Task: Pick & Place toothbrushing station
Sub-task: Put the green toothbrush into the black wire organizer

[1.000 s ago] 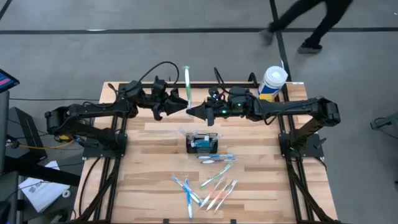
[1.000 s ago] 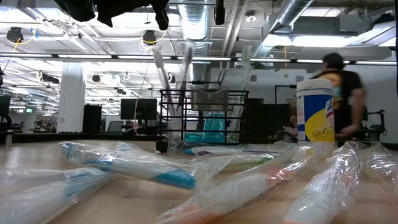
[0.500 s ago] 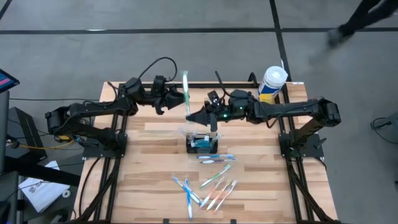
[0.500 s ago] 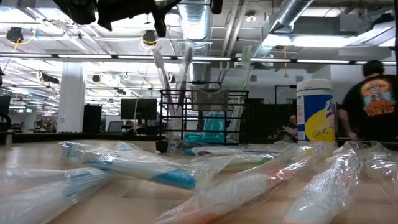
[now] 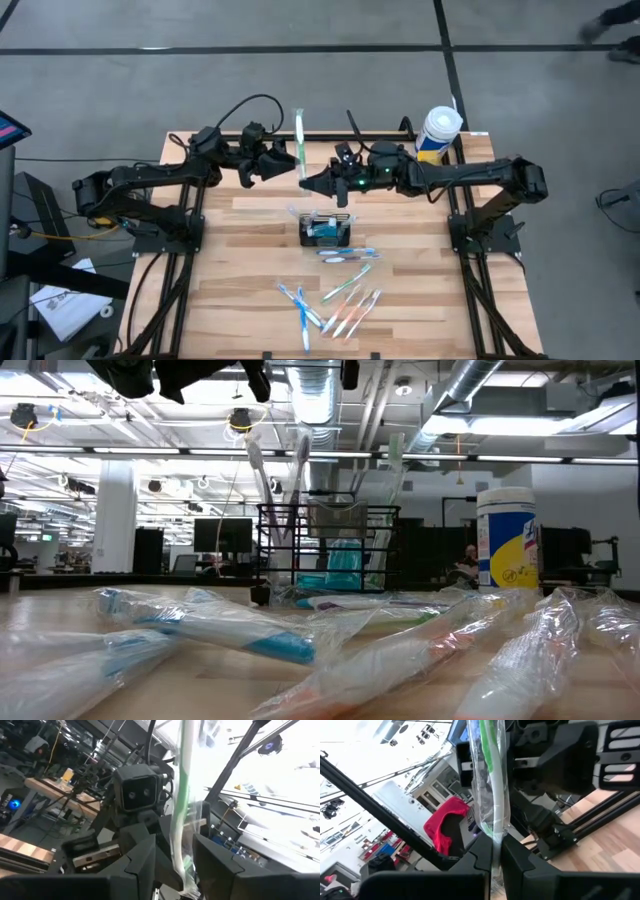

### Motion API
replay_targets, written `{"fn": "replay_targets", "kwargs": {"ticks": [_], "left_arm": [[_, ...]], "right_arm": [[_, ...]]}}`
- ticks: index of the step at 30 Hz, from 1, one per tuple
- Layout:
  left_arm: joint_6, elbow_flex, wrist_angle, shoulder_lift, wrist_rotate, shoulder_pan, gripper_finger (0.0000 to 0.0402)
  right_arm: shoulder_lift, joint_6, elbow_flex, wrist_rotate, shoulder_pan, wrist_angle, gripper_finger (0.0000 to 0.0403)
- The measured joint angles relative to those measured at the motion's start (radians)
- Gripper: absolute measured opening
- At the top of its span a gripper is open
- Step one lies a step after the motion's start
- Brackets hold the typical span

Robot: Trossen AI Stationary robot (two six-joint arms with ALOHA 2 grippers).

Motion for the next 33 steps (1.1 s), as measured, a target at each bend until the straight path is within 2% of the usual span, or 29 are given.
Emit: {"fn": "replay_targets", "kwargs": {"ticks": [10, 24, 33], "left_arm": [[-0.019, 0.000, 0.001, 0.000, -0.004, 0.000, 0.0171], [-0.028, 0.001, 0.016, 0.000, -0.020, -0.035, 0.0173], [-0.027, 0.003, 0.016, 0.016, -0.017, -0.039, 0.0173]], "right_arm": [[0.000, -0.001, 0.000, 0.005, -0.001, 0.000, 0.0008], [0.036, 0.006, -0.002, 0.008, -0.009, 0.019, 0.0007], [0.163, -0.006, 0.154, -0.024, -0.013, -0.009, 0.0007]]}}
